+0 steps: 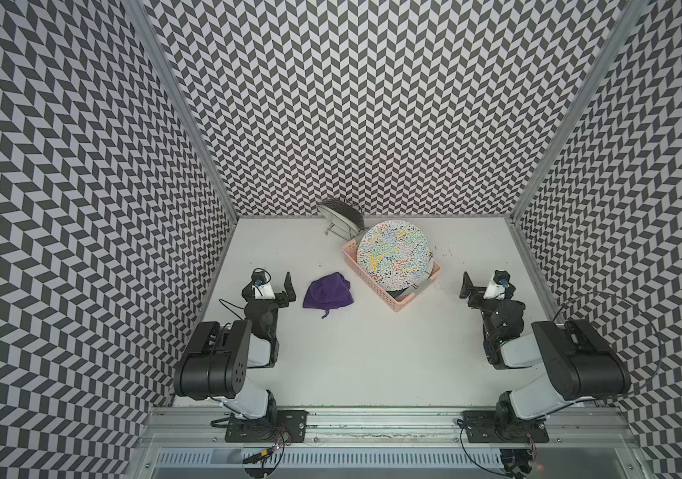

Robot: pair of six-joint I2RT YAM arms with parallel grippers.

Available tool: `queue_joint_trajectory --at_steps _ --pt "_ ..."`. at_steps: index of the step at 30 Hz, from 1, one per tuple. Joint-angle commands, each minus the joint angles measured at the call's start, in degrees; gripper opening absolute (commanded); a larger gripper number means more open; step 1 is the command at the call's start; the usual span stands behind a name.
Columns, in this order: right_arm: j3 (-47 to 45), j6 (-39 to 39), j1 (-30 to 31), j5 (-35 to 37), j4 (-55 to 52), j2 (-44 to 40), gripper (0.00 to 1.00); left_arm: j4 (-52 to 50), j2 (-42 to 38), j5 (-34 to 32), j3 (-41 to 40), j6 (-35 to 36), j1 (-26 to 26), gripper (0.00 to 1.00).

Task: Wipe the wet plate dry
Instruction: Pick up the plate from the bin.

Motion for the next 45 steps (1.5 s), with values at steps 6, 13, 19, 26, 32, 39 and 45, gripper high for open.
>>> queue_joint_trajectory --at_steps 6,13,19,26,32,39,45 --pt "0.8 -0.5 0.3 0.6 2.1 0.2 1.00 1.1 -0.1 0.1 1.1 0.8 -0.6 1.00" --pt "0.7 -0.3 0.3 1.4 2.2 0.1 1.00 1.2 -0.1 0.1 1.1 0.8 -0.6 1.00" --pt "6.3 1.8 0.4 2.9 -18.8 -15.2 0.97 1.3 -0.3 0.3 0.9 0.7 -0.5 1.00" --pt "31.7 21.8 0.5 -15.5 -66.8 -27.5 0.82 -5.4 -5.6 -8.4 2.1 1.0 -3.0 1.00" --pt "54.1 18.0 3.5 -29.9 -94.3 -14.7 0.76 -43.0 -24.4 -7.6 15.2 -18.7 -6.9 1.00" --pt "63.5 17.5 5.2 -28.6 -94.9 -0.2 0.64 -55.9 -22.9 12.7 26.3 -38.1 -14.4 1.00" --pt "73.1 18.5 7.1 -27.1 -97.8 14.0 0.54 -62.2 -13.1 16.1 33.2 -44.6 -16.6 0.97"
